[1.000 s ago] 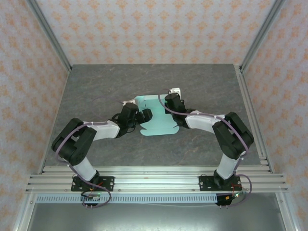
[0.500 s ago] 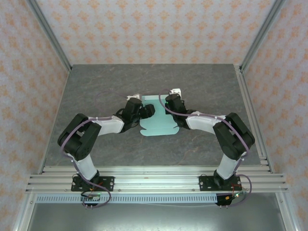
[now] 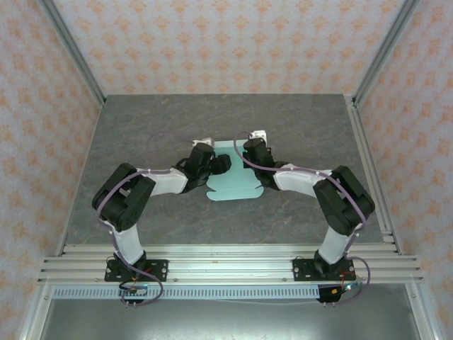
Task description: Fold the paper box
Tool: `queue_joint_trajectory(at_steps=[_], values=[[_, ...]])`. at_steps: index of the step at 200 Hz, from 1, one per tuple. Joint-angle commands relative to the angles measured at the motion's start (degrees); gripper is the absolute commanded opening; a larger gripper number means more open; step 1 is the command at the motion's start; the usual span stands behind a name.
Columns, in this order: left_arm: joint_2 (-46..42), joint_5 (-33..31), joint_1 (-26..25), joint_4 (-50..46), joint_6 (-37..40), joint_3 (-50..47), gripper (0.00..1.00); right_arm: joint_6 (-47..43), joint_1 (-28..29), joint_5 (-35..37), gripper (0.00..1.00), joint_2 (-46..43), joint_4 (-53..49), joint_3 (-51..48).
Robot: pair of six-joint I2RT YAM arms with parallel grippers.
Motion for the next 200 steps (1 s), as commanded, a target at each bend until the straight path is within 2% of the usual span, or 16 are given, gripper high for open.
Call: queue_joint_trajectory(at_steps=[1, 63, 106, 124, 182, 200], values=[[0.8, 1.8, -1.4, -1.0, 1.9, 2.6, 0.67, 2.0, 0.4, -1.8, 0.0, 0.6, 1.0, 0.5], [1.0, 2.4, -2.1, -1.6, 3.1, 3.8, 0.63, 2.8, 0.5, -2.3, 0.0, 1.8, 1.0, 0.8], [-1.6, 7.8, -2.3, 1.5, 4.8, 2.4, 0.61, 3.0, 0.5, -1.5, 0.0, 2.6, 0.5, 1.1], [-5.0, 8.5, -2.5, 0.0, 6.2, 1.3, 0.6, 2.9, 0.6, -0.8, 0.0, 2.7, 0.5, 1.0], [-19.0, 4.6, -2.5, -7.9, 10.3, -5.0, 0.64, 2.6, 0.5, -0.8, 0.0, 2.5, -0.2, 1.3], [-24.4, 0.5, -2.3, -9.9, 11.3, -7.9, 0.66, 2.4, 0.6, -1.0, 0.0, 2.1, -0.4, 1.1]])
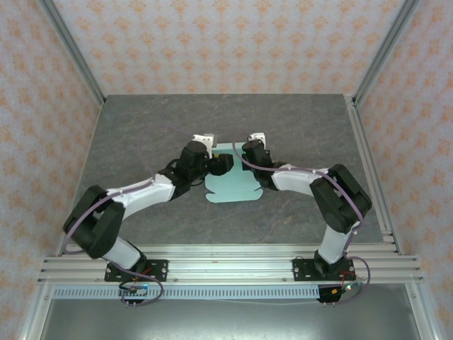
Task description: Fold the paper box
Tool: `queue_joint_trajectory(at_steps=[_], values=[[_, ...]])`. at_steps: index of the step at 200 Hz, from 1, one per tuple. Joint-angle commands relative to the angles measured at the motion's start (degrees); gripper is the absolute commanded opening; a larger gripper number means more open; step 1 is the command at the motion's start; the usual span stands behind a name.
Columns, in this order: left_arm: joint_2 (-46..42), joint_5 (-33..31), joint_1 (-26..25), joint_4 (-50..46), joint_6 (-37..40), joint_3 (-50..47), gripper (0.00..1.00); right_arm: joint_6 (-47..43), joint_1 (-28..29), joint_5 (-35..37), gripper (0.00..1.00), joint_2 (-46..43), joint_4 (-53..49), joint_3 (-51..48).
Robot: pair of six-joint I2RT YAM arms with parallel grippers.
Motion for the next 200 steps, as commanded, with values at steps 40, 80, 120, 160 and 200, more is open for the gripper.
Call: queue_joint_trajectory(at_steps=[40, 80, 120, 160, 200], values=[[-13.8, -10.8, 9.4, -4.4, 2.2, -10.7, 0.65, 0.6, 0.3, -1.3, 0.0, -0.3, -0.2, 0.8], [-11.1, -6.8, 19.4, 0.4, -2.4, -13.3, 0.58, 0.6, 0.3, -3.2, 0.0, -0.8, -0.1, 0.6], [-2.8, -5.1, 23.2, 1.7, -4.0, -10.2, 0.49, 0.6, 0.3, -4.5, 0.0, -1.4, -0.2, 0.3], [4.9, 1.3, 24.1, 1.8, -2.3, -5.0, 0.46, 0.3, 0.3, -5.0, 0.0, -1.7, -0.6, 0.4], [9.0, 6.3, 22.6, 3.4, -1.8, -3.6, 0.46, 0.6, 0.3, -4.4, 0.0, -1.0, -0.8, 1.2]])
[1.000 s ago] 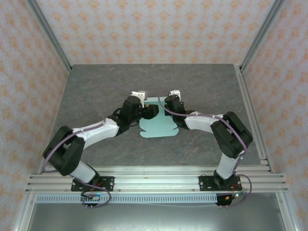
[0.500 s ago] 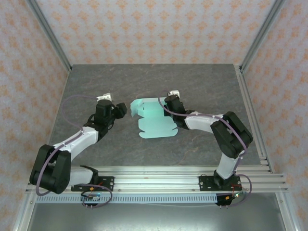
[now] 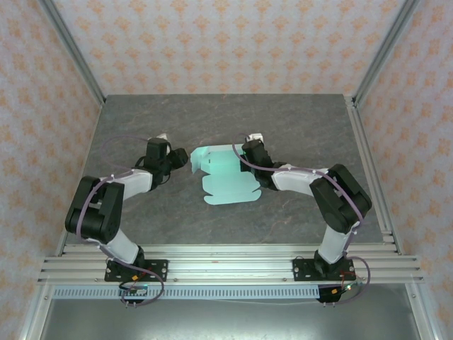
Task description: Fold the paper box
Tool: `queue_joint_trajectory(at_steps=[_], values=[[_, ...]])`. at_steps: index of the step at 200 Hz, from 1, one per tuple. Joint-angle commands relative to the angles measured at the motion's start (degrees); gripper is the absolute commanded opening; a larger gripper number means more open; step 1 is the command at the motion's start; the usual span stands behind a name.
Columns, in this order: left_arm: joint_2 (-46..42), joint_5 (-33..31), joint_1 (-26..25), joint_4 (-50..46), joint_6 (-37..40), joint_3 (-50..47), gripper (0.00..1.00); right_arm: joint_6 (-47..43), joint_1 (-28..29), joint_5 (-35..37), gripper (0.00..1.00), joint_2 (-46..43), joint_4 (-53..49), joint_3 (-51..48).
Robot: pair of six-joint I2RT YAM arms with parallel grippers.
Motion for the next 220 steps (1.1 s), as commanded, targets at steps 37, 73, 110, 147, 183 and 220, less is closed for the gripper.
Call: queue_joint_trajectory(at_steps=[37, 73, 110, 147, 183, 220], values=[[3.9, 5.7, -3.1, 3.8, 0.8, 2.1, 0.46, 1.3, 0.3, 0.9, 0.0, 0.2, -0.8, 2.1], [3.9, 6.6, -5.3, 4.3, 1.5, 2.9, 0.46, 1.6, 0.3, 2.3, 0.0, 2.0, -2.1, 3.8], [4.0, 7.6, -6.9, 4.2, 2.5, 3.3, 0.46, 1.9, 0.3, 2.2, 0.0, 3.6, -2.1, 5.0], [4.3, 8.0, -7.3, 4.4, 2.9, 3.1, 0.46, 2.0, 0.3, 1.6, 0.0, 5.5, -2.2, 6.4], [4.9, 8.9, -7.7, 5.8, 5.9, 2.6, 0.52, 2.2, 0.3, 0.9, 0.0, 5.9, -2.4, 6.7], [4.4, 9.5, -8.4, 3.1, 12.7, 4.3, 0.52, 2.0, 0.3, 0.5, 0.0, 5.8, -2.9, 6.7]])
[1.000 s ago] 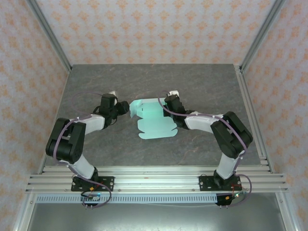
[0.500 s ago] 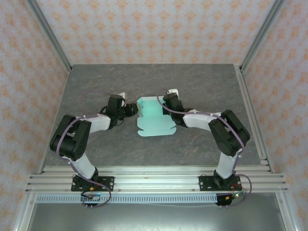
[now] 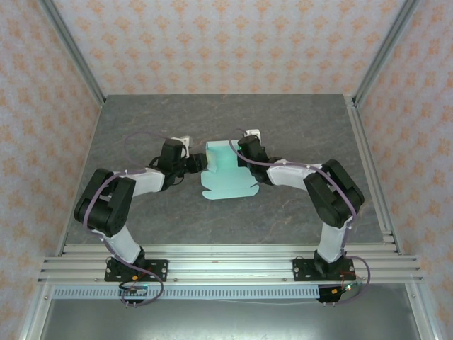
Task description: Fold the paper box
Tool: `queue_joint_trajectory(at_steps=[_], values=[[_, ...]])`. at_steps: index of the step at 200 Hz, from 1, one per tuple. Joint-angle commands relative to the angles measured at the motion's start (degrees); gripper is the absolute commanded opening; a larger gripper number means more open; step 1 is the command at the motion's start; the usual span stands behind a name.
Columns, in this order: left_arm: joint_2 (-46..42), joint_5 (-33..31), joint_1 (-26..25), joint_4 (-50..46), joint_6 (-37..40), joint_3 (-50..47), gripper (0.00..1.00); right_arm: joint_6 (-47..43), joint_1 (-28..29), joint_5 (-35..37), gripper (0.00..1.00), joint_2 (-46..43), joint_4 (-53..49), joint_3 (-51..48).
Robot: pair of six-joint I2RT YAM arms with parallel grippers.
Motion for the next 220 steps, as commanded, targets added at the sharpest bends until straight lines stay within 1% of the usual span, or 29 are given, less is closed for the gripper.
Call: queue_joint_trajectory(at_steps=[1, 61, 77, 94, 113, 135, 151, 220], values=[[0.1, 1.6, -1.2, -0.4, 6.3, 2.4, 0.52, 1.1, 0.4, -1.3, 0.0, 1.6, -1.4, 1.3], [-2.3, 3.1, -1.3, -8.3, 10.9, 4.6, 0.53, 0.8, 0.4, -1.5, 0.0, 1.5, -1.9, 1.6], [-3.0, 2.2, -1.3, -12.4, 12.6, 5.2, 0.54, 0.6, 0.4, -1.4, 0.0, 1.6, -2.2, 1.7], [-3.9, 0.5, -1.3, -14.0, 13.0, 5.0, 0.54, 0.4, 0.4, -1.5, 0.0, 1.7, -2.6, 1.9], [-3.8, 1.0, -1.3, -15.7, 13.3, 5.9, 0.54, 0.1, 0.4, -1.7, 0.0, 1.9, -3.2, 2.0], [-3.2, 0.2, -1.3, -15.9, 13.7, 6.7, 0.54, -0.3, 0.4, -1.7, 0.0, 1.8, -3.5, 2.0], [-2.1, -0.4, -1.3, -16.1, 14.0, 7.9, 0.5, -0.6, 0.4, -1.9, 0.0, 1.6, -3.5, 1.8], [1.6, 2.0, -1.4, -15.7, 17.2, 13.1, 0.48, -1.8, 0.4, -4.9, 0.0, 1.5, -3.4, 1.9]])
